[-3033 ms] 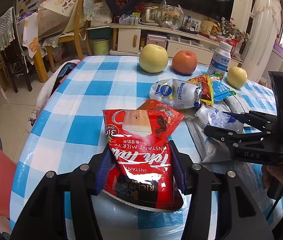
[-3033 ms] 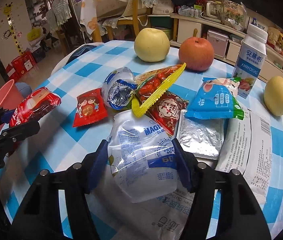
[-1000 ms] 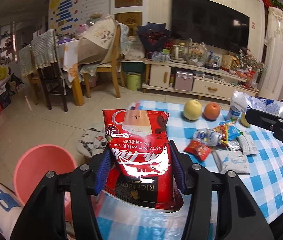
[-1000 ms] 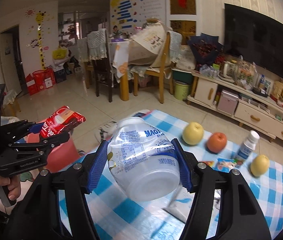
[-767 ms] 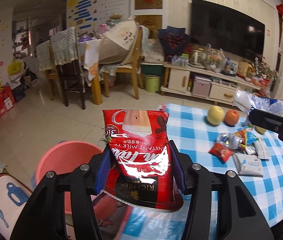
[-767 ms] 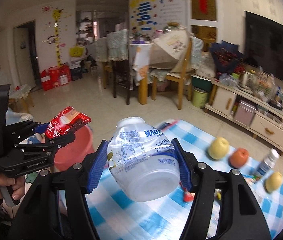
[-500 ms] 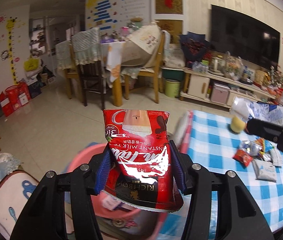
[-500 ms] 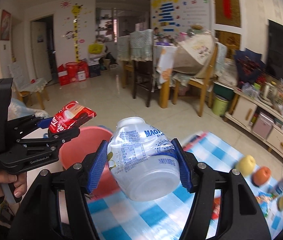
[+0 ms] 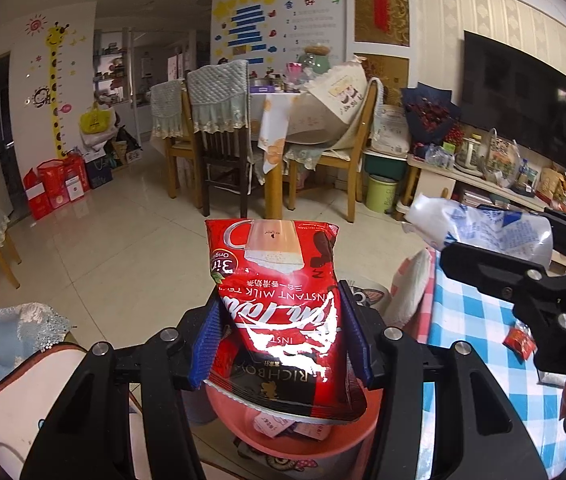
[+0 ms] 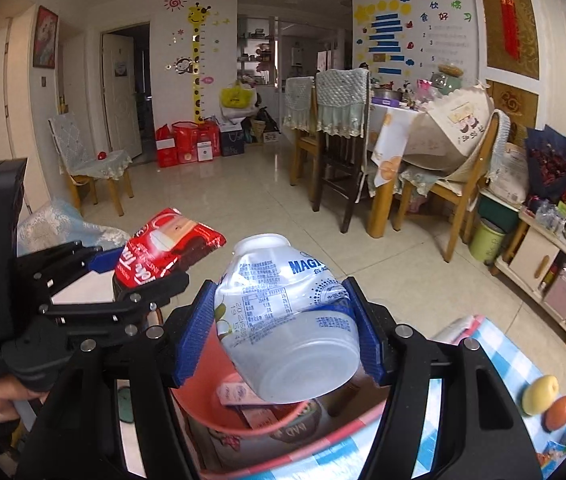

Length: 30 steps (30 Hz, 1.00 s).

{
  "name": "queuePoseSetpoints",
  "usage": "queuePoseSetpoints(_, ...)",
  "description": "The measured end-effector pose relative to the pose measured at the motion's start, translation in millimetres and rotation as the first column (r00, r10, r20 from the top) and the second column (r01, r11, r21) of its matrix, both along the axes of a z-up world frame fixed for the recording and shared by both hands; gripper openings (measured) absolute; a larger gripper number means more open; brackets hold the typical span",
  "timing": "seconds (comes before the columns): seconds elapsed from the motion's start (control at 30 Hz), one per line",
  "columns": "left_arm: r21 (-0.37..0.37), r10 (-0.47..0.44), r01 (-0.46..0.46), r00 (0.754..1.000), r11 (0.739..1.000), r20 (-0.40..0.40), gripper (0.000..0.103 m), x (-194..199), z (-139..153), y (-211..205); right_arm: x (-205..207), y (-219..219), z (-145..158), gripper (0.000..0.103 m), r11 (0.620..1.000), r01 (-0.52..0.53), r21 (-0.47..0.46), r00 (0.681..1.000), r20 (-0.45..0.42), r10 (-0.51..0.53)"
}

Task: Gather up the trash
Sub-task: 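Carry the red packet and white bag over the pink bucket, then open both grippers to drop the packet and bag into the bucket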

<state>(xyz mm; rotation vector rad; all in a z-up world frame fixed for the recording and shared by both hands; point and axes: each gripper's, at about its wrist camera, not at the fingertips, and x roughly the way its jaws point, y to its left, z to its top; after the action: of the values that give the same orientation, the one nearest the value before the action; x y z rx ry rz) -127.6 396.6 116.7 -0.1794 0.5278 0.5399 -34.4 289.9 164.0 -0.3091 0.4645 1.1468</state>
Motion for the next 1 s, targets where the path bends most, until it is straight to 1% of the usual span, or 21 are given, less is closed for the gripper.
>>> queuePoseSetpoints(0.13, -0.002, 0.01, -0.01, 1.0, 1.0, -0.008, 0.054, 1.8, -4.6, 11.0, -5.3, 20.0, -2.8, 0.064, 1.0, -0.018, -0.009, 1.0, 0.001, 0.018)
queuePoseSetpoints(0.27, -0.009, 0.013, -0.014, 1.0, 1.0, -0.019, 0.054, 5.9, -10.8, 20.2, -6.8, 29.2, -7.5, 0.064, 1.0, -0.025, -0.017, 1.0, -0.006, 0.024)
queuePoseSetpoints(0.53, -0.027, 0.015, -0.016, 0.999, 1.0, -0.044, 0.054, 8.9, -25.7, 29.0, -0.5, 37.1, -19.9, 0.064, 0.999, -0.023, -0.032, 0.999, -0.032, 0.022)
queuePoseSetpoints(1.0, -0.057, 0.001, -0.007, 0.995, 0.998, -0.103, 0.055, 37.3, -48.5, 38.7, 18.0, 51.0, -41.8, 0.064, 0.998, -0.028, -0.054, 0.996, -0.092, 0.023)
